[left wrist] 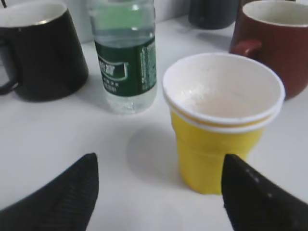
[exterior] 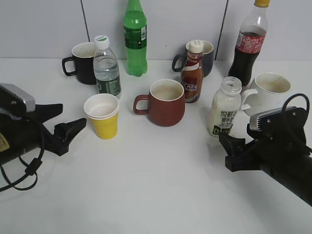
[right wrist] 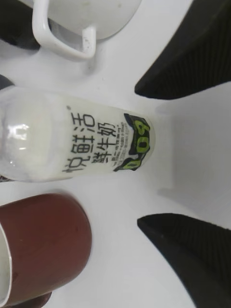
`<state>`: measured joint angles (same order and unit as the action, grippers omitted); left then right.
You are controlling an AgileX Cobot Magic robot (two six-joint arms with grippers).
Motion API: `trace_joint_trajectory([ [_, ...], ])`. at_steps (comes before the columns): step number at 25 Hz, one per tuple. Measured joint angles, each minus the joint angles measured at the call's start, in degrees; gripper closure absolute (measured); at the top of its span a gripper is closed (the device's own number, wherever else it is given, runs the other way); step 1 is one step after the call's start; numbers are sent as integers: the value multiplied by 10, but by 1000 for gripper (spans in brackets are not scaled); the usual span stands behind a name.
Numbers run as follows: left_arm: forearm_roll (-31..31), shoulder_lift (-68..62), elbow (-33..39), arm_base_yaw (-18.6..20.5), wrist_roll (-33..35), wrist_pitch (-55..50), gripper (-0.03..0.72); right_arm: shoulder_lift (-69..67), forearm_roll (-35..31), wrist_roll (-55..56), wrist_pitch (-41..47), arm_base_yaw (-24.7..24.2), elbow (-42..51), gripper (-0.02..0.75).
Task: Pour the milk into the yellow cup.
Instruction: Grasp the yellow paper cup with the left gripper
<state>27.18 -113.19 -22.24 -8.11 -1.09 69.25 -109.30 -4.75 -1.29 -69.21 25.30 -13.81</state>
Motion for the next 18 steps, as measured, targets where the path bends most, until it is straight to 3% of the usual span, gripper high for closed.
trace_joint_trajectory([
  [7, 89, -10, -76, 1, 0, -45, 87, 0, -4, 0, 0, 0, 0, 181],
  [18, 140, -75, -115, 1, -30, -38, 82, 0, -8, 0, 0, 0, 0, 179],
])
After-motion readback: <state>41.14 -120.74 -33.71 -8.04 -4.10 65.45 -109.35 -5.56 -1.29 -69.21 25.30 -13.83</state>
